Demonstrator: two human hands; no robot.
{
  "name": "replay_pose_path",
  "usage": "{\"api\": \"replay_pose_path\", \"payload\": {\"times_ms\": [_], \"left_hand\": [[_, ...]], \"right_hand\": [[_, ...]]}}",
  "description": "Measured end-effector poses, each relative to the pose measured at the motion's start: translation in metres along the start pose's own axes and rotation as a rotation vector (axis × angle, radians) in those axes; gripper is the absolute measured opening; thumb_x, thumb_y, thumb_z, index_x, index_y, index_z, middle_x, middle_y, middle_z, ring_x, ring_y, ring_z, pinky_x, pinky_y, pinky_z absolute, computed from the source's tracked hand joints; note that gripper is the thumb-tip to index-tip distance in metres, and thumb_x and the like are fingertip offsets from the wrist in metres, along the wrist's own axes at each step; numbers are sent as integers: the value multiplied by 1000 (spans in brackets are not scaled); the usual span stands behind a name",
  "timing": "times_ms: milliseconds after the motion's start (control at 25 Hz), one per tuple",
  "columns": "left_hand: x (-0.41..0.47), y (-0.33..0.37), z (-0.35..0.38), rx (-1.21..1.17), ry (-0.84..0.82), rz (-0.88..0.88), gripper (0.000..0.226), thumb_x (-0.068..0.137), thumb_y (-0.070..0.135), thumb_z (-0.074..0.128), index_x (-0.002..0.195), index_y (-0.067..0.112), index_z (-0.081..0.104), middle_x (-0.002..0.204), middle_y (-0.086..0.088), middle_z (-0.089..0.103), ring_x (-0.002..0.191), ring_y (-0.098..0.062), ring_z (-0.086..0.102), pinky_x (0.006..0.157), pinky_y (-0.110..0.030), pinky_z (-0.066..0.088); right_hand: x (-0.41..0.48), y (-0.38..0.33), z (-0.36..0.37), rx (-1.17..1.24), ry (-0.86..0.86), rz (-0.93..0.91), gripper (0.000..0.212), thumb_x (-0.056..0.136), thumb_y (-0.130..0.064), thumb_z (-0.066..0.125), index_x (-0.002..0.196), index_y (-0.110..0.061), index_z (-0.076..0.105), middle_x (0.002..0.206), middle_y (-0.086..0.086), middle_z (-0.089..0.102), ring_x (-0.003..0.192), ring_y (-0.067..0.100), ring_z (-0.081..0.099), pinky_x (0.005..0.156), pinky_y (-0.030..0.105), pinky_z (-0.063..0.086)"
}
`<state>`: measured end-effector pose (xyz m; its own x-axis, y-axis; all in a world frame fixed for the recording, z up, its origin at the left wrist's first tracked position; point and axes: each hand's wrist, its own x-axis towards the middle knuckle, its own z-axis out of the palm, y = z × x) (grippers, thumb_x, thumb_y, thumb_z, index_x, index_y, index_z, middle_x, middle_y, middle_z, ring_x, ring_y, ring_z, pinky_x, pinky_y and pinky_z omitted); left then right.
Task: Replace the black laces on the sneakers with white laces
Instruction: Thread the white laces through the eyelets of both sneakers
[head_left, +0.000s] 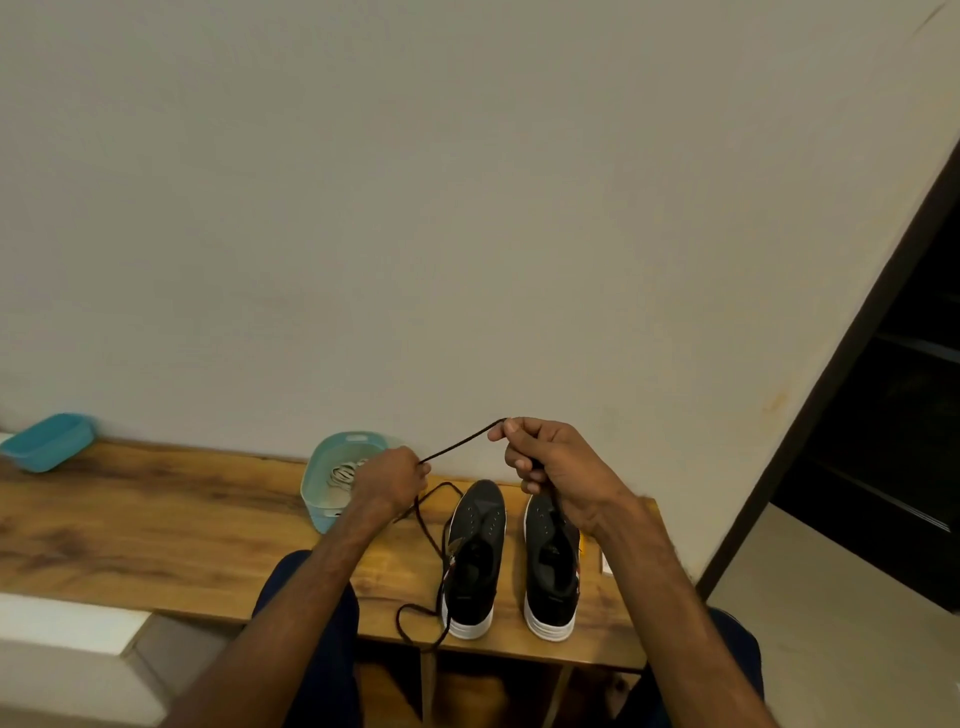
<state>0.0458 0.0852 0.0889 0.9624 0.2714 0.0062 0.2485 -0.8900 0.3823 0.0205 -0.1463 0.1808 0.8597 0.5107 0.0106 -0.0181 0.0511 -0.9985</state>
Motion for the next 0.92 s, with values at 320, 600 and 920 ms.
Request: {"api": "replay_pose_path", "payload": {"times_ms": [320,600,920], "left_hand": [[-45,26,-10,-551,-9,451,59,86,24,73,139,30,49,140,11,54,130,-5,48,109,-30,40],[-63,48,-23,-732,17,429,24,90,33,46,86,29,69,81,5,72,81,-20,68,82,-47,56],[-91,62,-22,-807,-8,367,27,98,-7,43,83,15,50,57,8,59,55,0,58,56,-15,49]], "right_hand": [[6,19,30,136,-18,13,35,104,-26,48,116,2,65,61,0,46,48,8,30,45,19,31],[-6,30,38,339,-181,2,37,103,-36,47,111,-2,59,56,-3,33,45,4,23,38,14,25],[-18,12,42,328,-262,-89,31,103,-24,44,109,-6,69,70,5,57,57,9,48,50,19,44]]}}
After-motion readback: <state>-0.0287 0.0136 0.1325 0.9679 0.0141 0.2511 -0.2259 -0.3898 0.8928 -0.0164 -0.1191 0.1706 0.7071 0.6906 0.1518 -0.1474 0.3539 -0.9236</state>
